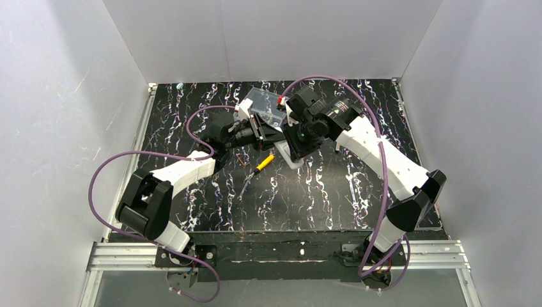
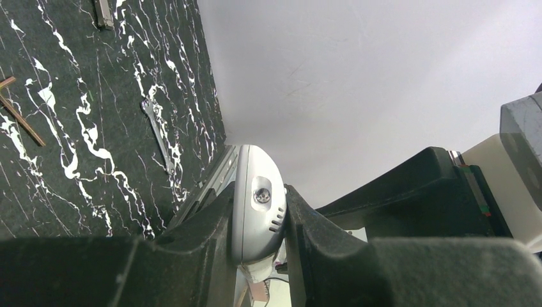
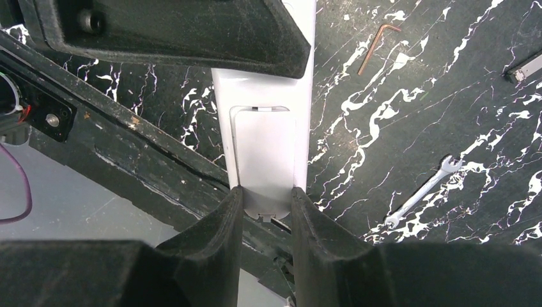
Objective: Load the batteries into the remote control
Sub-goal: Load the battery cover into the remote control.
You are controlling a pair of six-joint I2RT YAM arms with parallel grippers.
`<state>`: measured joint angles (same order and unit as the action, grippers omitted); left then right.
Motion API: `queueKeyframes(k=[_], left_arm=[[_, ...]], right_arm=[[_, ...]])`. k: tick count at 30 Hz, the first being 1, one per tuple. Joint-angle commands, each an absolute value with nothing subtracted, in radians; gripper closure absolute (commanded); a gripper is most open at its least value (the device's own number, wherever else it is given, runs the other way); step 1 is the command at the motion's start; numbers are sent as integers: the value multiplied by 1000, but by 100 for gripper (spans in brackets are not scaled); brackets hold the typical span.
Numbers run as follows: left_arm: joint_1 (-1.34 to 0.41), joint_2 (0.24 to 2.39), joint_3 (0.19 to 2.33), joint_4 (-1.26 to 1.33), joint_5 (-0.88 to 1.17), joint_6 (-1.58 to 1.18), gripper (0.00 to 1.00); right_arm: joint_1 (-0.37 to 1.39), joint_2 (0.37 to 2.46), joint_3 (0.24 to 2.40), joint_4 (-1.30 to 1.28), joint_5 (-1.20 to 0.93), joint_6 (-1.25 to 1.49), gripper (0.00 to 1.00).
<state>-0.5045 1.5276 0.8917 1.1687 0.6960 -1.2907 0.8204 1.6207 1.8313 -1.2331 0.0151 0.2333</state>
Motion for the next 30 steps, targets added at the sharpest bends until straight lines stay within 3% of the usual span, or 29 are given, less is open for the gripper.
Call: queueKeyframes(k=[1, 23, 30], left_arm=[[-502, 1484, 895, 1225, 735, -1272, 100], [-501, 1474, 900, 1212, 738, -1262, 100], [-501, 1475, 897, 1216, 739, -1262, 100]], right_arm=[[827, 1632, 1883, -1236, 8, 248, 73], [827, 1683, 1911, -1247, -15, 258, 69], [827, 1687, 1910, -1239, -15, 261, 60]])
